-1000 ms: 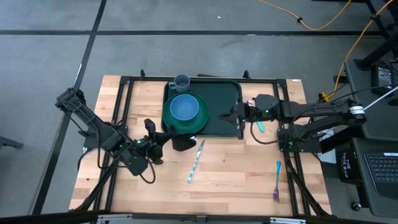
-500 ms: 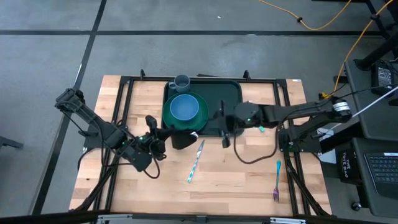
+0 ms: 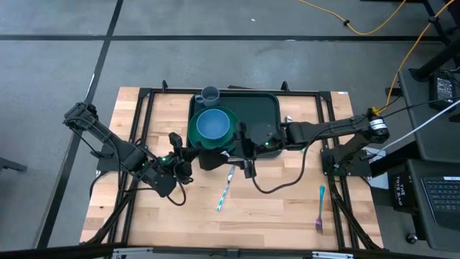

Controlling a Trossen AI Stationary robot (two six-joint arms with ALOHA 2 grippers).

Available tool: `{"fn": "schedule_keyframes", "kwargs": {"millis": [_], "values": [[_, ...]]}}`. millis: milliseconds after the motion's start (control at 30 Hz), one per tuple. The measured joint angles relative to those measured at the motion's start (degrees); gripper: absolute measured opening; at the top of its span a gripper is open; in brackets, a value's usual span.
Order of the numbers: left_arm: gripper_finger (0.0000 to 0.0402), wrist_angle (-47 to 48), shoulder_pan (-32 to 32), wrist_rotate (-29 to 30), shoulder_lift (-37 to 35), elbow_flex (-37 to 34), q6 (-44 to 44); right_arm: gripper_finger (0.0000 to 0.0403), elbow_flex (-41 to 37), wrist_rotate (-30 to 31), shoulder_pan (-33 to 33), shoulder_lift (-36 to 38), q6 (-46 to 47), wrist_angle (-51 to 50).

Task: Set up tray
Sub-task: Put the black napkin on the green tray

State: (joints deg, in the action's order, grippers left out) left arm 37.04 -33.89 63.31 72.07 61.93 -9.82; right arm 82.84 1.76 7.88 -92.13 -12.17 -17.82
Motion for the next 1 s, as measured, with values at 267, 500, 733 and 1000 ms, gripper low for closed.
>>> {"fn": "schedule_keyframes", "kwargs": {"millis": [267, 500, 733, 1000], "values": [[0.0002, -0.46, -0.08, -0.01, 0.02, 0.0, -0.45, 0.027, 1.75, 0.04, -0.05, -3.5, 2.54, -2.56], [0.0002, -3.98, -0.07, -0.26, 0.02, 0.0, -3.89, 0.027, 1.75, -0.06, -0.24, -4.79, 2.68, -1.65], [0.0002, -5.1, 1.34, -0.37, 0.02, 0.0, -4.92, 0.027, 1.75, -0.35, -0.24, -4.79, 5.86, -0.73], [0.0002, -9.44, 4.42, -0.45, 0.02, 0.0, -7.98, 0.027, 1.75, -0.33, -0.26, -4.79, 5.89, 1.52]]}}
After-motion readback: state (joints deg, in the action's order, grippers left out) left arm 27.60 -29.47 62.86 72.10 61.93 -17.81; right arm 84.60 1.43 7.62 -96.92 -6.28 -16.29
